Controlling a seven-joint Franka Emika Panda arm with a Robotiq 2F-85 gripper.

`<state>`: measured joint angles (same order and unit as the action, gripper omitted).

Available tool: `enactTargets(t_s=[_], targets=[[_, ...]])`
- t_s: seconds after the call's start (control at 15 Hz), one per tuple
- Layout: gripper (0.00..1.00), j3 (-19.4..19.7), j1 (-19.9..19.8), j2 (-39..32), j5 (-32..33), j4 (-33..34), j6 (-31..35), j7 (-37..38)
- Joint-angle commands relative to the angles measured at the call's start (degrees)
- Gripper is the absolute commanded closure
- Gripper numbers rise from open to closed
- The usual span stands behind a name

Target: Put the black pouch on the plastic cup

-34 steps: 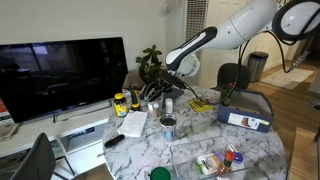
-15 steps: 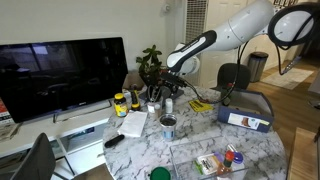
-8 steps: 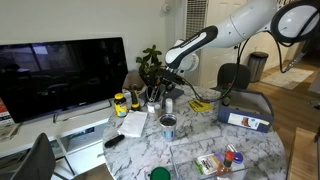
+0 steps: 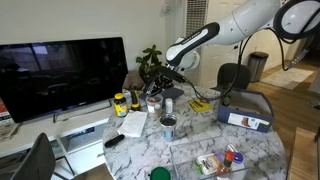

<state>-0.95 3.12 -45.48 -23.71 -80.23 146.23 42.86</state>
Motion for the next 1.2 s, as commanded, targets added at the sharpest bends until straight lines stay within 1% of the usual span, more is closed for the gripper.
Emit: enactTargets(t_s=[0.0, 0.13, 0.27, 0.47, 0.53, 0.67, 0.87, 0.93, 1.13], targets=[[0.99, -0.67, -0.69, 4.31, 0.00, -6.24, -0.73, -1.16], [0.98, -0.31, -0.44, 5.91, 0.99, -8.88, -1.68, -1.97], [0.98, -0.84, -0.91, 6.87, 0.76, -10.30, -4.39, -3.24], [0.98, -3.32, -2.52, 7.29, -2.21, -10.41, -7.58, -6.50], [0.98, -4.66, -3.48, 7.07, -3.89, -9.66, -8.88, -7.94], [0.98, -5.71, -4.25, 6.34, -6.30, -8.12, -10.80, -9.14], [0.98, -4.55, -3.68, 4.83, -7.11, -5.95, -11.17, -7.63], [0.98, -3.88, -3.24, 4.37, -6.88, -5.43, -10.10, -6.72], [0.98, -3.28, -2.98, 3.59, -6.65, -4.40, -10.22, -5.91]])
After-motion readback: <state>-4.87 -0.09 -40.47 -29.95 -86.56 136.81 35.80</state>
